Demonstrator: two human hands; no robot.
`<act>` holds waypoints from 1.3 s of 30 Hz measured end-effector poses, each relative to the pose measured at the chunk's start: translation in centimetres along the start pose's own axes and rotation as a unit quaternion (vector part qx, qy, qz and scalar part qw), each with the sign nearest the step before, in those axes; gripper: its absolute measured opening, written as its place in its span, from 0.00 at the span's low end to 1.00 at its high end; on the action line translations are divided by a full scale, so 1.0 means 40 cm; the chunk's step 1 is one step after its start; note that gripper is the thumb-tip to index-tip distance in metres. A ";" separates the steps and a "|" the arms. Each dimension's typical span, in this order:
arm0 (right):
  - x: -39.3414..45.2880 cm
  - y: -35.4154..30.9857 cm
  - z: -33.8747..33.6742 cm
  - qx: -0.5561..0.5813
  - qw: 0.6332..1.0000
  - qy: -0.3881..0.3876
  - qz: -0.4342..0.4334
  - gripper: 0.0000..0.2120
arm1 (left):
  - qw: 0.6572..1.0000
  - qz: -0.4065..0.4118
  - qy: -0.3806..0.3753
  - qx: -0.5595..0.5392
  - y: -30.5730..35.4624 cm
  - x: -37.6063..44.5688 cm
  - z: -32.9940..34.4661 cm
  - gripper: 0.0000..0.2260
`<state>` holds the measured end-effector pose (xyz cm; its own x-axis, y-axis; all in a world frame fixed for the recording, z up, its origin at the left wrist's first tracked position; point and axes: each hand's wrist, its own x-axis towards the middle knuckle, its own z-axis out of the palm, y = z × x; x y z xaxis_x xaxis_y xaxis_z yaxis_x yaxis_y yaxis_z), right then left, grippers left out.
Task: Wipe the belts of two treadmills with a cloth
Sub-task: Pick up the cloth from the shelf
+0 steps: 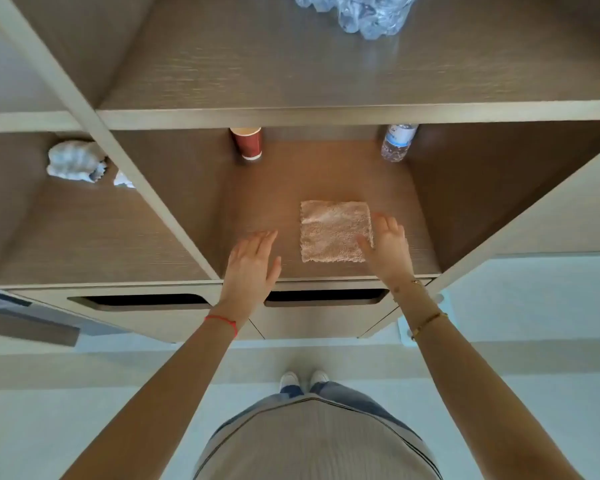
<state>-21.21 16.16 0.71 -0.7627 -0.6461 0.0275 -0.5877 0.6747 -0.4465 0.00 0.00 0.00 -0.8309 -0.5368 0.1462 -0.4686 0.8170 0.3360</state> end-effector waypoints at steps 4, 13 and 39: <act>0.044 0.000 0.028 -0.016 0.999 -0.036 0.037 0.33 | 0.997 -0.054 -0.059 0.023 -0.005 0.031 0.043 0.23; 0.070 0.011 0.109 -0.084 0.996 -0.001 0.033 0.35 | 0.992 -0.100 -0.068 0.018 -0.003 0.042 0.103 0.23; -0.126 0.023 -0.048 0.464 0.872 -0.012 0.155 0.07 | 0.996 -0.035 -0.013 -0.080 0.066 -0.020 0.040 0.16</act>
<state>-18.41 20.72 1.88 -0.8337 -0.4989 -0.2367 0.1253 0.2465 -0.9610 -1.03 2.93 -0.71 -0.8067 -0.5834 0.0946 -0.4732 0.7334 0.4880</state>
